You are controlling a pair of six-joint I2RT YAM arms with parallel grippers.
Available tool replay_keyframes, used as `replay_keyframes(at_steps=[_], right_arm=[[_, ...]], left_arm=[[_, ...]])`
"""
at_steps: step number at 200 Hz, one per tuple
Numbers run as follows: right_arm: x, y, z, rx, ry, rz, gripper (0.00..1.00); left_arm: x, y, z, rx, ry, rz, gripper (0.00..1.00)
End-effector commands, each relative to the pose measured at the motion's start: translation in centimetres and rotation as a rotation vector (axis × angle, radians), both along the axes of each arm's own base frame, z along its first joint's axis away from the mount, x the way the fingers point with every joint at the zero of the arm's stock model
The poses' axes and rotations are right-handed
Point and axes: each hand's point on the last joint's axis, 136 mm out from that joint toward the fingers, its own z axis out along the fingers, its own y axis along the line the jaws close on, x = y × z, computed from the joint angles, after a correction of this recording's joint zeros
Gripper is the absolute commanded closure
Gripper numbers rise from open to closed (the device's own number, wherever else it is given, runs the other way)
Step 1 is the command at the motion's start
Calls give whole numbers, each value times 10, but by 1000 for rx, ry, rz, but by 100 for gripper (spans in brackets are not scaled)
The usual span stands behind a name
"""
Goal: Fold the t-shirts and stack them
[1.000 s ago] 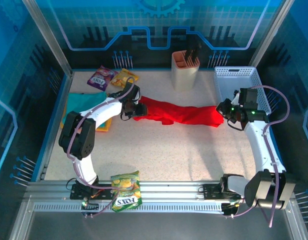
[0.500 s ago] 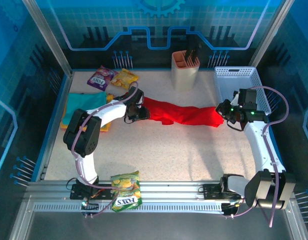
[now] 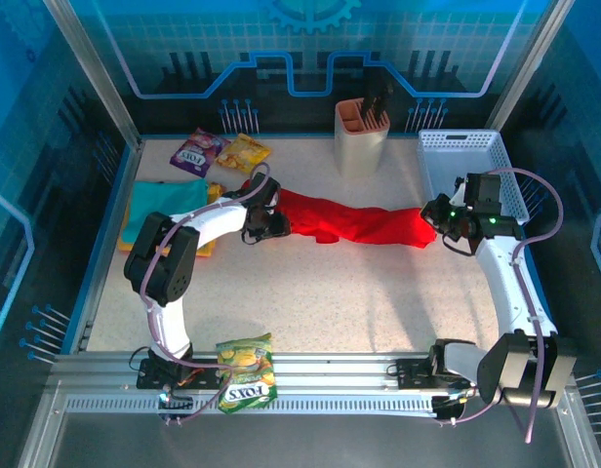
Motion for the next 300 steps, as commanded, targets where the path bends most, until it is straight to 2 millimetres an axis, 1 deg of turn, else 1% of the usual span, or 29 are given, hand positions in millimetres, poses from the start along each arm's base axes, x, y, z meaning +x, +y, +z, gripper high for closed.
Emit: replay_keyframes(at_steps=[1,31,49,94,121,142,147,162,172,185,196,209,217,237,242,250,254,258,266,270,271,273,276,278,283,296,300], right_arm=[[0,8,1,13,-5,22,100],[0,8,2,13,-4,23,100],[0,8,2,11,-6,25,100],[-1,7,1,6,-4,22,100],[-1,8,1,8,-5,24,100],[-1,7,0,8,-6,23,100],[0,7,0,8,-7,22,100],[2,6,2,7,-16,17,100],[6,7,5,10,-26,18,100],[14,6,13,11,-48,15,100],[23,5,21,5,-75,11,100],[35,3,34,1,-114,5,100],[42,2,42,0,-134,1,100],[63,-2,67,-7,-207,-18,100],[67,-2,71,-6,-220,-22,100],[76,-4,81,-2,-250,-32,100],[81,-4,85,2,-259,-35,100],[86,-5,91,6,-276,-39,100],[94,-6,100,12,-301,-40,100],[98,-7,107,16,-318,-44,100],[100,-7,108,16,-321,-45,100],[102,-8,110,18,-326,-47,100],[105,-8,113,21,-337,-49,100],[107,-8,117,24,-346,-51,100],[113,-9,126,36,-376,-53,100],[123,-11,145,59,-430,-67,100],[126,-11,154,64,-459,-67,100]], left_arm=[[14,-5,5,-5,-31,23,56],[22,-4,12,3,-48,30,61],[25,-3,11,13,-42,32,64],[26,0,6,26,-34,35,78],[27,1,7,32,-34,32,81],[28,2,8,38,-37,30,91],[29,2,10,37,-42,26,94],[34,6,20,49,-56,18,99],[39,10,33,66,-80,7,100],[49,21,55,88,-120,8,100],[61,31,77,89,-157,11,100],[77,49,107,93,-207,32,100],[87,59,128,87,-237,48,100],[113,81,183,74,-316,75,100],[119,86,199,74,-342,82,100],[128,94,221,70,-373,92,100],[132,97,229,68,-378,97,100],[135,101,242,64,-399,103,100],[142,109,261,63,-428,114,100],[145,113,274,61,-453,122,100],[146,114,272,62,-448,123,100],[148,116,280,61,-463,127,100],[150,118,285,56,-472,132,100],[151,120,293,51,-492,138,100],[154,125,306,37,-520,152,100],[158,133,336,-15,-596,188,100],[157,136,345,-32,-618,199,100]])
